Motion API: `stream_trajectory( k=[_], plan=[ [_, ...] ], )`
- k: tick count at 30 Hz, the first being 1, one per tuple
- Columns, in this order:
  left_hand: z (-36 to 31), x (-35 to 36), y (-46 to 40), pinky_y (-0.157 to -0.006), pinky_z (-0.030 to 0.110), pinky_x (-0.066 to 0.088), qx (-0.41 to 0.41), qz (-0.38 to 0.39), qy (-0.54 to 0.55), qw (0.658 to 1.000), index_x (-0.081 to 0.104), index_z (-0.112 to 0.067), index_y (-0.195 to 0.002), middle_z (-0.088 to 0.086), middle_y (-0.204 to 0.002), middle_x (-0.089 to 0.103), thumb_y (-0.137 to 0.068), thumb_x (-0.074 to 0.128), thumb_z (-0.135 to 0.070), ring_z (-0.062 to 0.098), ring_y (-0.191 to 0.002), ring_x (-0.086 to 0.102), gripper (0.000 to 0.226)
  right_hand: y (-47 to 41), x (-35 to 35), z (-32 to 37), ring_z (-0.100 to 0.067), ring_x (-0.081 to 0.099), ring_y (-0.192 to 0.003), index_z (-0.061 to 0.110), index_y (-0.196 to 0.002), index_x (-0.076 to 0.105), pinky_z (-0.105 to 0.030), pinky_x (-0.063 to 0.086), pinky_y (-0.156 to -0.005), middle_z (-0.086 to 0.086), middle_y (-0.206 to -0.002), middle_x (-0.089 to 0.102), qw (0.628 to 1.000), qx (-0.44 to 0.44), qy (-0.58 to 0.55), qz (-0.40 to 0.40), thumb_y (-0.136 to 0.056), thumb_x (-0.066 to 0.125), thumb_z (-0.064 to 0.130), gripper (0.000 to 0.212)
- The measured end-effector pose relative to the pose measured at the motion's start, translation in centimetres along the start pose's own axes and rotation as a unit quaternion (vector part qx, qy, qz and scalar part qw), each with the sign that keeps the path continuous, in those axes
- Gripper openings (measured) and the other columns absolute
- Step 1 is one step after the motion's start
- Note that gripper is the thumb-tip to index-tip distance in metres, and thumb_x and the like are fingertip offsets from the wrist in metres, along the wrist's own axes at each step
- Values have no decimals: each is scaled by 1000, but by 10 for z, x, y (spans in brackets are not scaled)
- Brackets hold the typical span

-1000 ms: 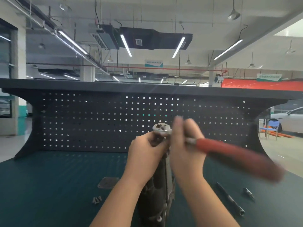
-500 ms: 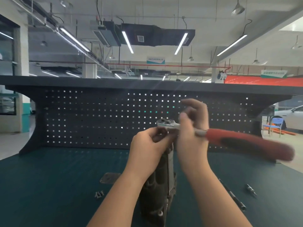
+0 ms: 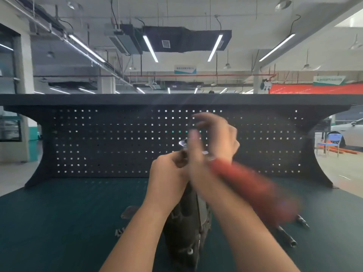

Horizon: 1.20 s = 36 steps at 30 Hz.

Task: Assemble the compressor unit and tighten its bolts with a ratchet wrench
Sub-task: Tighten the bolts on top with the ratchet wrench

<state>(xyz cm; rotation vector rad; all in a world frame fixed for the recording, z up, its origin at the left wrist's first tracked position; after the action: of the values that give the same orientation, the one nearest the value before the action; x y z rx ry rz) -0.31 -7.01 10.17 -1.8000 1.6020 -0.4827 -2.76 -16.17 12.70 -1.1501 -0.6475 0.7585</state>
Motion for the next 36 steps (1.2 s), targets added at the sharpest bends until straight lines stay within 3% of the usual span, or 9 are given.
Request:
stream_trajectory(
  k=[4,7,11,17,21,25,31,34,36],
  plan=[
    [4,-2,1,-45,22,32,-24,-5,-29,999,67,-25,-53,-8,-46,52,-91,62,-24,8,-48,40,38,11,14,14,-19,35,-117,33,-119,57,-40,21,-95,5,-118,52,965,-156,170,122,-89,38,59,45],
    [3,-5,3,-55,28,45,-8,7,8,1000,76,-33,-64,-9,-58,68,-90,65,-32,12,-58,60,28,-6,-11,-11,-5,37,-110,33,-116,56,-27,24,-93,14,-113,52,997,22,19,66,-92,36,51,36],
    [-1,3,6,-62,13,50,28,16,15,999,79,-30,-83,-15,-74,75,-88,70,-30,-3,-73,68,10,-17,-25,-36,-1,53,-90,32,-114,50,-26,38,-76,15,-99,55,950,268,-162,-7,-95,48,33,19],
    [5,9,1,-43,25,26,-9,-20,-30,999,46,-12,-46,-5,-41,43,-93,60,-26,13,-48,34,51,8,4,15,-19,36,-114,34,-121,55,-44,24,-97,8,-116,52,974,-115,175,83,-90,36,58,44],
    [0,4,4,-51,25,43,17,3,-6,1000,73,-32,-62,-10,-54,66,-87,62,-45,6,-53,54,30,-8,-16,-11,-1,39,-110,40,-107,54,-32,25,-98,18,-109,54,997,58,11,47,-92,34,54,29],
    [2,0,3,-76,22,54,20,-4,19,1000,80,-26,-94,-16,-81,76,-84,72,-33,-1,-84,70,15,-14,-23,-40,13,51,-79,33,-94,51,-11,41,-71,7,-102,58,931,315,-184,30,-98,45,36,8],
    [6,0,4,-60,29,39,-31,3,-73,997,68,-13,-86,10,-73,67,-89,37,-54,16,-69,51,52,8,12,11,-15,36,-107,38,-108,55,-39,25,-92,11,-105,51,982,-60,169,66,-89,46,40,21],
    [12,-5,-7,-68,30,37,-105,-20,-35,994,63,4,-105,18,-88,63,-104,39,-31,20,-77,49,42,16,22,18,-18,32,-115,33,-111,59,-42,21,-95,7,-116,49,978,-62,171,105,-94,48,40,21],
    [7,-6,-6,-60,29,39,-59,-1,-22,998,69,-13,-73,5,-67,63,-100,49,-26,19,-65,50,36,7,13,6,-12,32,-116,38,-105,59,-37,20,-98,12,-114,49,988,-14,130,81,-90,45,45,22]
  ],
)
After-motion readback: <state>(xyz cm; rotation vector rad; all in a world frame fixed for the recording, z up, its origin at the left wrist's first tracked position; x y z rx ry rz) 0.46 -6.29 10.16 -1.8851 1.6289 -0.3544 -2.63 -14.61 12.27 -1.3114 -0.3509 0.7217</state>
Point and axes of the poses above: each hand's wrist, its own y-axis away from the middle knuckle, its own x-axis out of the palm, z = x × y, the point moved 2 cm from there along -y, towards the middle knuckle
